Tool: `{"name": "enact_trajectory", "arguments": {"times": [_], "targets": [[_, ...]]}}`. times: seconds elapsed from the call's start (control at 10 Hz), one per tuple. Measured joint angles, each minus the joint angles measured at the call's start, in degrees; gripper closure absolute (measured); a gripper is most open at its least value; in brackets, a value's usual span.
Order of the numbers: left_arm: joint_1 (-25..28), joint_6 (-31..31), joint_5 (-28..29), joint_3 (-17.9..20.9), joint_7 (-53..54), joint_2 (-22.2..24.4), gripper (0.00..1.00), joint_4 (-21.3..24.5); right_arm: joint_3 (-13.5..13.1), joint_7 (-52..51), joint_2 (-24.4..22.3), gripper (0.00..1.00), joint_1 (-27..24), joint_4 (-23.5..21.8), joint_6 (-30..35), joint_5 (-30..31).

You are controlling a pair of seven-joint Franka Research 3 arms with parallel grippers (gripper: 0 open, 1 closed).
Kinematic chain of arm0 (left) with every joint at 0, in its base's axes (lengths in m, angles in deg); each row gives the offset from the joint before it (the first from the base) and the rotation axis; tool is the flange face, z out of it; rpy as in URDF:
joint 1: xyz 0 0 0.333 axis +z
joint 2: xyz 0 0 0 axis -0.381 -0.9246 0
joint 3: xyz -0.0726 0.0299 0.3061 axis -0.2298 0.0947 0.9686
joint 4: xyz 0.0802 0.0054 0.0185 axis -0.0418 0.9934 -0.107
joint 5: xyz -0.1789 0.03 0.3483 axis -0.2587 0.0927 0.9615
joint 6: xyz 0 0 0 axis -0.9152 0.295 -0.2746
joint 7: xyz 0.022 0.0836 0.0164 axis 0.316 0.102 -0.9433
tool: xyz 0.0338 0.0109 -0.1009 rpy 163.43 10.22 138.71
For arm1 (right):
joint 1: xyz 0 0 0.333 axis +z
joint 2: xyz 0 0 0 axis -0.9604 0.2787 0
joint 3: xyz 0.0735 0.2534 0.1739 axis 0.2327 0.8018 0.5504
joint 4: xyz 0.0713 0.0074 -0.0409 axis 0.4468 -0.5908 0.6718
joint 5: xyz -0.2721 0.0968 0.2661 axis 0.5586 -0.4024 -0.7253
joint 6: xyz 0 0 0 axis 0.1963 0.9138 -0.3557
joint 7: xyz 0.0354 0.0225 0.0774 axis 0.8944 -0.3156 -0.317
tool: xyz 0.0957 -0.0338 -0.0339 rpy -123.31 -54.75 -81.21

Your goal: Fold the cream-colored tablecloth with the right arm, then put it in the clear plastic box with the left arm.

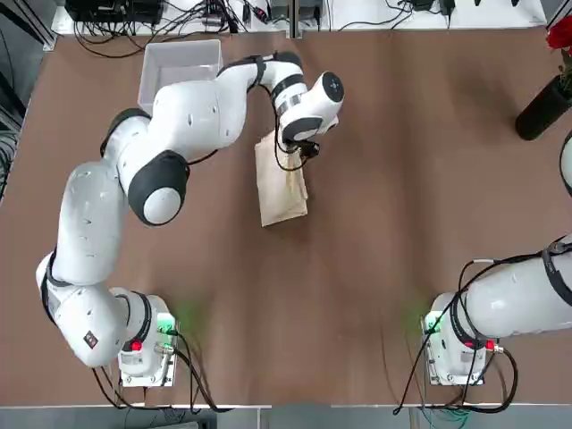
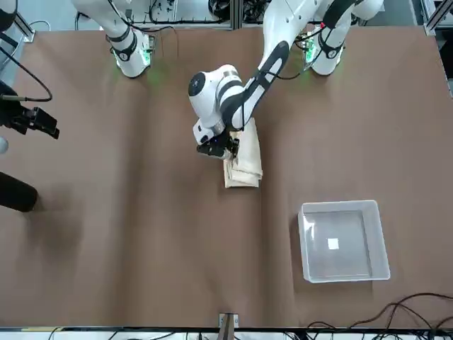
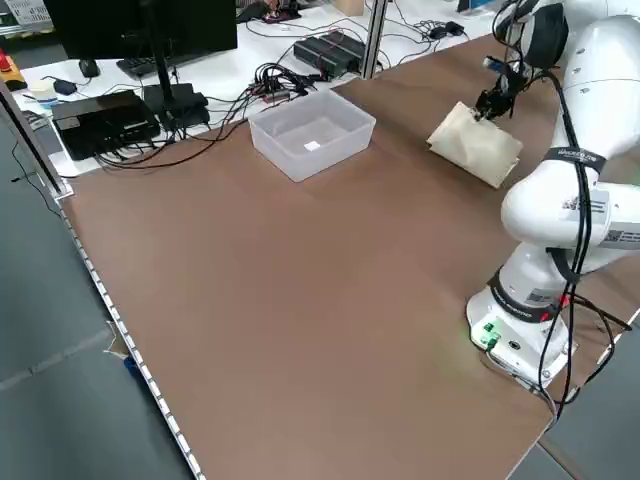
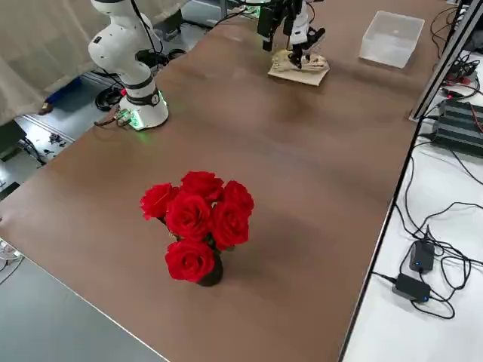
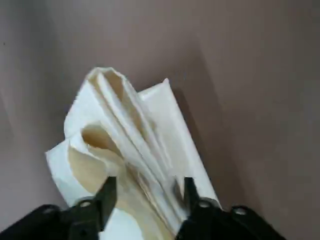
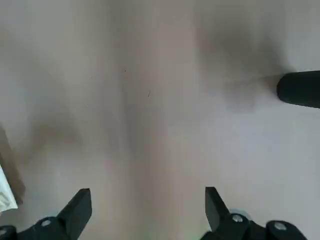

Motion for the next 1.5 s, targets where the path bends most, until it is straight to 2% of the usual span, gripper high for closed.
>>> {"name": "enact_trajectory", "arguments": {"times": [0.2, 0.5, 0.7, 0.8, 0.9, 1.1, 1.2, 1.3, 1.4, 1.5], "targets": [[0.43, -1.09, -3.71, 0.01, -0.13, 0.19, 0.02, -3.27, 0.03, 0.00, 0.03, 0.00, 0.00, -0.01, -0.06, -0.01], [3.08, -0.70, -11.66, 0.04, 0.13, 3.17, 0.00, -5.42, 0.09, 0.00, 0.07, 0.00, 0.04, -0.01, -0.21, -0.06], [10.03, -0.51, -17.14, -1.64, 3.38, 6.70, 0.00, -2.09, 0.09, 0.00, 0.07, 0.00, 0.05, -0.01, -0.26, -0.07], [15.65, -1.26, -18.75, -4.79, 5.09, 8.42, 0.00, 0.59, 0.08, 0.00, 0.07, 0.00, 0.05, -0.01, -0.29, -0.07], [23.17, -2.96, -19.47, -10.35, 6.68, 10.08, 0.00, 3.85, 0.07, 0.00, 0.07, 0.00, 0.06, -0.01, -0.31, -0.07], [41.91, -7.65, -19.66, -26.05, 9.14, 12.42, 0.00, 12.66, 0.07, 0.00, 0.07, 0.00, 0.06, -0.02, -0.34, -0.07], [50.68, -11.89, -19.67, -33.05, 10.87, 12.90, 0.00, 18.21, 0.04, 0.00, 0.07, 0.00, 0.05, -0.02, -0.35, -0.07], [56.91, -19.04, -19.67, -37.26, 12.65, 13.00, 0.00, 24.26, -0.05, 0.00, 0.07, 0.00, 0.03, -0.01, -0.37, -0.07], [59.31, -28.53, -19.67, -38.30, 13.88, 12.91, 0.00, 30.26, -0.23, 0.00, 0.06, 0.00, -0.01, -0.01, -0.55, -0.07], [58.97, -36.68, -19.67, -37.91, 14.44, 12.71, 0.00, 35.43, -0.34, 0.00, 0.05, 0.00, -0.02, 0.01, -0.66, -0.01]]}}
